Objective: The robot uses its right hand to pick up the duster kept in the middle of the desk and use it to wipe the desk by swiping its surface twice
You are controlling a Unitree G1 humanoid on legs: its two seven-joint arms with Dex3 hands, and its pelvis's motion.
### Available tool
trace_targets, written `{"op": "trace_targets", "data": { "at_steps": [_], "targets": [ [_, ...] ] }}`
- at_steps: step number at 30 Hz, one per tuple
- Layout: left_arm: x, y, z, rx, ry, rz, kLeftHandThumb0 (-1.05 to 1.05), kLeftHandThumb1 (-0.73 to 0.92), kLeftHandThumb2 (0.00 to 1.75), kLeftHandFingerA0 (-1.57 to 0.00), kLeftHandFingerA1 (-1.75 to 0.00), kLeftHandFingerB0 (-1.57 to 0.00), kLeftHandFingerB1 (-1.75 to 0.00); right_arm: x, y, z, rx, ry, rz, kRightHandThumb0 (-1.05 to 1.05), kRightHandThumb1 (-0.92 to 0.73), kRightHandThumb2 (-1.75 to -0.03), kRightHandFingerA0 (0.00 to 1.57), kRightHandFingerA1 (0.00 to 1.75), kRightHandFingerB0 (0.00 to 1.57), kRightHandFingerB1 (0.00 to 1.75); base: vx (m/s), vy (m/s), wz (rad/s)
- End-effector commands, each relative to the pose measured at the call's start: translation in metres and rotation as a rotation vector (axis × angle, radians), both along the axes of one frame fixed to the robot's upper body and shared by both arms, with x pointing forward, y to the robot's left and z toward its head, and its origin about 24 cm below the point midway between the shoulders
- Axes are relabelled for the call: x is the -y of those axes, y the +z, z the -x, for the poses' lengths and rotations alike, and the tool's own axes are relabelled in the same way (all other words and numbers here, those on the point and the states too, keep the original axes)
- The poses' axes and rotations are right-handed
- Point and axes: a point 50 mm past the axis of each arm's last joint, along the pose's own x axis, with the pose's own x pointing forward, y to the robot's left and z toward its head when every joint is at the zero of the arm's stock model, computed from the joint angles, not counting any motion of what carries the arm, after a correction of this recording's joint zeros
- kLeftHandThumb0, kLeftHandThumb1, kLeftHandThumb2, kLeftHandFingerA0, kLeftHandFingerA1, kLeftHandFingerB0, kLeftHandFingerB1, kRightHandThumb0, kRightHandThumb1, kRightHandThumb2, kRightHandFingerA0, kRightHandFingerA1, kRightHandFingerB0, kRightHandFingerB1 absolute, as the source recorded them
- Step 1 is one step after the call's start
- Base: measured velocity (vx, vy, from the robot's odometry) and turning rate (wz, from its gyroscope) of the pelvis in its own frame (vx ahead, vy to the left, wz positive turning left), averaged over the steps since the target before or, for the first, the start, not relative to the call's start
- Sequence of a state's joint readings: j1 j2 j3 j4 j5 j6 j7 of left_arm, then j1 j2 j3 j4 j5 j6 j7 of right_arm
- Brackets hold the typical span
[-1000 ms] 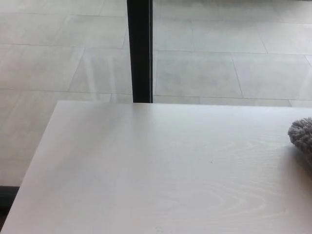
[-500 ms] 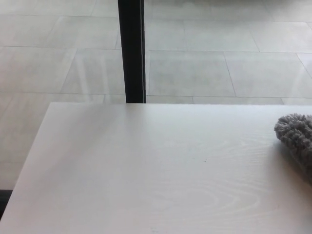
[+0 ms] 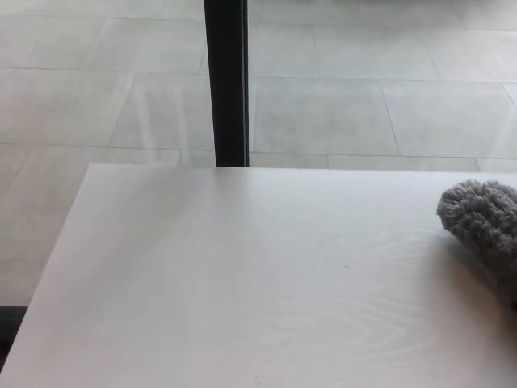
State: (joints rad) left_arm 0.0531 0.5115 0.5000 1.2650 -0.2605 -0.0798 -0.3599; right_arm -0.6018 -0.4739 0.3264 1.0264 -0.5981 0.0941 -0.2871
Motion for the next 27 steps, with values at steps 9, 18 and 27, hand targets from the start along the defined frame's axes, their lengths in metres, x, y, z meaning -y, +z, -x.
{"op": "trace_targets", "data": {
  "at_steps": [9,18,27],
  "targets": [
    [-0.006,0.005,0.008,0.002,0.016,-0.015,-0.53,0.8,0.64,-0.57,-0.56,-0.44,-0.43,0.051,0.069,0.033,-0.035,0.095,-0.06,-1.05,-0.79,-0.65,0.0,0.0,0.0,0.0,0.0,0.0,0.0],
    [-0.003,0.0,0.015,-0.019,0.019,-0.011,-0.53,0.79,0.64,-0.58,-0.56,-0.43,-0.43,0.086,0.118,0.105,0.297,0.027,-0.355,-1.05,-0.65,-1.06,0.0,0.24,0.0,0.15,0.0,0.0,0.0],
    [0.004,-0.007,0.029,-0.054,0.02,-0.002,-0.55,0.8,0.64,-0.58,-0.54,-0.43,-0.42,0.147,0.094,0.207,0.682,-0.433,-0.421,-0.89,-0.67,-1.07,0.32,0.81,0.01,0.55,0.0,0.0,0.0]
  ]
}}
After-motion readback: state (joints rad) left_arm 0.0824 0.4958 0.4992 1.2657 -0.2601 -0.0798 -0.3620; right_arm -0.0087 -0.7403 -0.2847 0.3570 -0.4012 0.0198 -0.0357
